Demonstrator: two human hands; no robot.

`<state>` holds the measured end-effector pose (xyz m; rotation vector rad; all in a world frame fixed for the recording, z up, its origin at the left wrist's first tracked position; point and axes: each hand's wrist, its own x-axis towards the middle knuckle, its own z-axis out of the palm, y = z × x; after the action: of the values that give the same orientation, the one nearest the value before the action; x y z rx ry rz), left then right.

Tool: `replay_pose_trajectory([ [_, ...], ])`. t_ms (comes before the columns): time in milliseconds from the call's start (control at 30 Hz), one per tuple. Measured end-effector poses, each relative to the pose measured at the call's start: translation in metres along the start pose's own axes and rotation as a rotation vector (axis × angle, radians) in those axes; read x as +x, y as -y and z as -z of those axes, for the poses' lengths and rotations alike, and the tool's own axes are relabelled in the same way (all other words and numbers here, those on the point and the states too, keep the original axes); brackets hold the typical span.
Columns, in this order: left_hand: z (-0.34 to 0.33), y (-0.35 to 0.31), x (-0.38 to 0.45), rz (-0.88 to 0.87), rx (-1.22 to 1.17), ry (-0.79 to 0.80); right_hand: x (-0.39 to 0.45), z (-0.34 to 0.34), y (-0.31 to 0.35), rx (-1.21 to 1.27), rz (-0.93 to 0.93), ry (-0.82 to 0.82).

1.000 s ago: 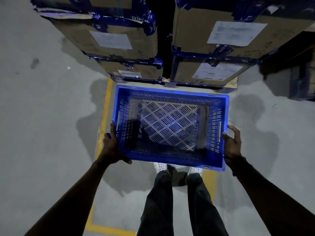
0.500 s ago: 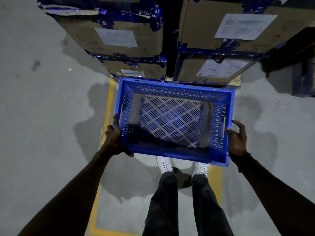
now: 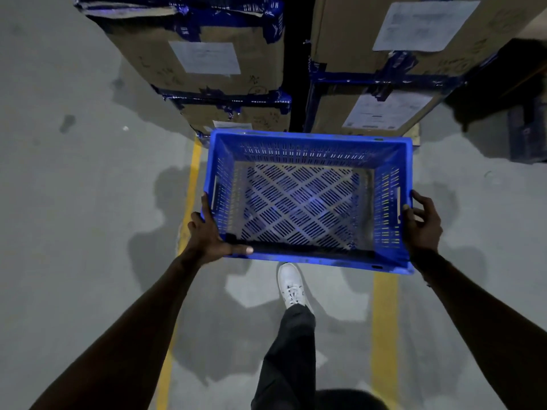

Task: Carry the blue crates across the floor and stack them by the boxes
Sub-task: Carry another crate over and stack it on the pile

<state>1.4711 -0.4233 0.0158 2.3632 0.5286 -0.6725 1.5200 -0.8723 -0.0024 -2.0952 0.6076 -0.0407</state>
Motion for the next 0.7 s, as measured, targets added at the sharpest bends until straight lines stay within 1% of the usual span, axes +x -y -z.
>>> replay_pose_trajectory([
  [100,-0.002,0.003,0.002,-0.029,0.028,0.003,-0.005,-0.005,-0.003,-0.004,0.085,-0.057],
  [233,-0.008,0.007,0.005,-0.036,0.054,-0.061,-0.001,-0.009,-0.019,-0.014,0.119,-0.112],
  [300,-0.011,0.013,0.011,-0.058,0.085,-0.083,-0.003,-0.013,-0.024,-0.036,0.181,-0.146],
  [400,-0.015,0.022,0.015,-0.141,0.14,-0.162,0.001,-0.019,-0.031,-0.063,0.25,-0.185],
  [467,-0.021,0.026,0.018,-0.178,0.158,-0.234,0.007,-0.019,-0.036,-0.059,0.241,-0.168],
  [533,-0.023,0.029,0.023,-0.207,0.122,-0.267,0.012,-0.02,-0.042,-0.08,0.245,-0.165],
  [633,-0.018,0.037,0.03,-0.308,0.015,-0.281,0.007,-0.021,-0.038,-0.128,0.297,-0.164],
  [700,-0.017,0.04,0.035,-0.302,-0.003,-0.29,0.006,-0.021,-0.038,-0.153,0.323,-0.164],
])
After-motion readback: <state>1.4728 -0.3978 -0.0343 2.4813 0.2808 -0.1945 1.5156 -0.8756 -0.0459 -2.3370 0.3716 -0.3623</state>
